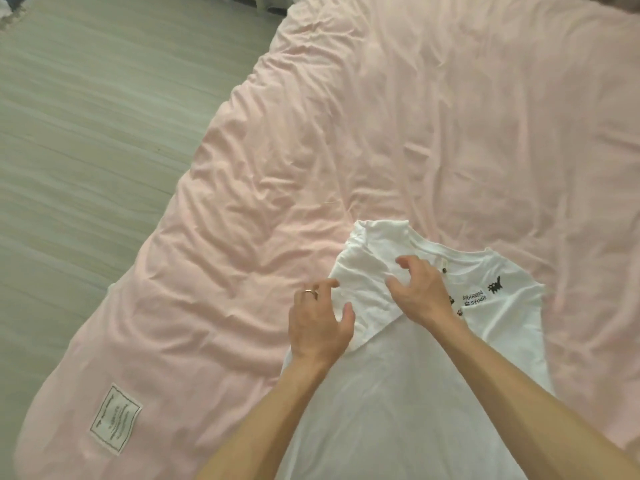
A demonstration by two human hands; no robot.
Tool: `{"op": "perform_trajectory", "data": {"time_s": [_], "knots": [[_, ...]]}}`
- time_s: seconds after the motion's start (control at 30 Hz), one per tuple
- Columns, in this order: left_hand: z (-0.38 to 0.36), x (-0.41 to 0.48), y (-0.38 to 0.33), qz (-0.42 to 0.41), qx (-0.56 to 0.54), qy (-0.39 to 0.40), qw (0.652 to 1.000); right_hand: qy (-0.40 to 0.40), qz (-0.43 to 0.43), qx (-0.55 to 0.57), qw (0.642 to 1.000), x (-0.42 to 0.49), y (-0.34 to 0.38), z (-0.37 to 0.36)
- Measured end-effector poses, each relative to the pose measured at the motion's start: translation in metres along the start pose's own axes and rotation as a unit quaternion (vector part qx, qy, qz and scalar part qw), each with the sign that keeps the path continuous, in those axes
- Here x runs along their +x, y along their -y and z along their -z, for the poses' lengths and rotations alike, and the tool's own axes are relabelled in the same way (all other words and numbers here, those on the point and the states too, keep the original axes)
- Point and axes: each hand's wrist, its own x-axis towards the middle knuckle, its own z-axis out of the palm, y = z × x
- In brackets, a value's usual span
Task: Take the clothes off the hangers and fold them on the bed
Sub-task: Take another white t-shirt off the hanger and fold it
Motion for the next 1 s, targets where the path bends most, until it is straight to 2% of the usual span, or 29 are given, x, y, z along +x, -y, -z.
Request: {"op": "perform_trajectory", "data": {"time_s": [0.07,0.13,0.2,0.3,0.43,0.5,0.57,0.63,0.67,0.73,0.77,0.8,0.83,0.9,0.93,1.0], "knots": [[0.009,0.015,0.009,0.123,0.009,0.074,0.99,0.029,-0.026,0.019,0.999,0.018,0.019,-0.005],[0.014,0.029,0.022,0.201,-0.017,0.184,0.962,0.06,-0.045,0.008,0.997,0.037,0.037,-0.01],[0.015,0.037,0.035,0.224,-0.042,0.254,0.94,0.083,-0.048,-0.015,0.995,0.056,0.049,-0.015],[0.018,0.043,0.05,0.203,-0.021,0.331,0.921,0.107,-0.018,0.002,0.994,0.082,0.059,-0.026],[0.02,0.041,0.061,0.199,-0.011,0.332,0.922,0.049,0.03,0.039,0.998,0.098,0.066,-0.03],[0.021,0.038,0.063,0.2,-0.009,0.321,0.926,0.022,0.032,0.029,0.999,0.098,0.069,-0.034],[0.022,0.035,0.065,0.189,0.022,0.329,0.925,-0.003,0.008,0.068,0.998,0.093,0.068,-0.04],[0.02,0.034,0.061,0.168,0.073,0.323,0.928,-0.05,-0.021,0.136,0.989,0.077,0.062,-0.044],[0.018,0.032,0.057,0.147,0.091,0.286,0.943,-0.093,-0.019,0.129,0.987,0.065,0.056,-0.046],[0.012,0.029,0.049,0.067,0.085,0.141,0.984,-0.183,0.031,0.053,0.981,0.034,0.041,-0.056],[0.003,0.03,0.044,0.0,0.091,0.088,0.992,-0.202,0.065,-0.002,0.977,0.018,0.031,-0.062],[-0.006,0.032,0.04,-0.066,0.112,0.068,0.989,-0.193,0.097,-0.065,0.974,0.003,0.018,-0.071],[-0.011,0.035,0.043,-0.124,0.143,0.081,0.979,-0.159,0.12,-0.127,0.972,-0.009,0.009,-0.082],[-0.028,0.039,0.05,-0.234,0.209,0.149,0.938,-0.085,0.087,-0.22,0.968,-0.024,-0.026,-0.093],[-0.035,0.041,0.055,-0.267,0.233,0.181,0.917,-0.057,0.044,-0.245,0.967,-0.027,-0.045,-0.091],[-0.042,0.044,0.066,-0.27,0.278,0.221,0.895,-0.034,-0.03,-0.255,0.966,-0.031,-0.072,-0.084]]}}
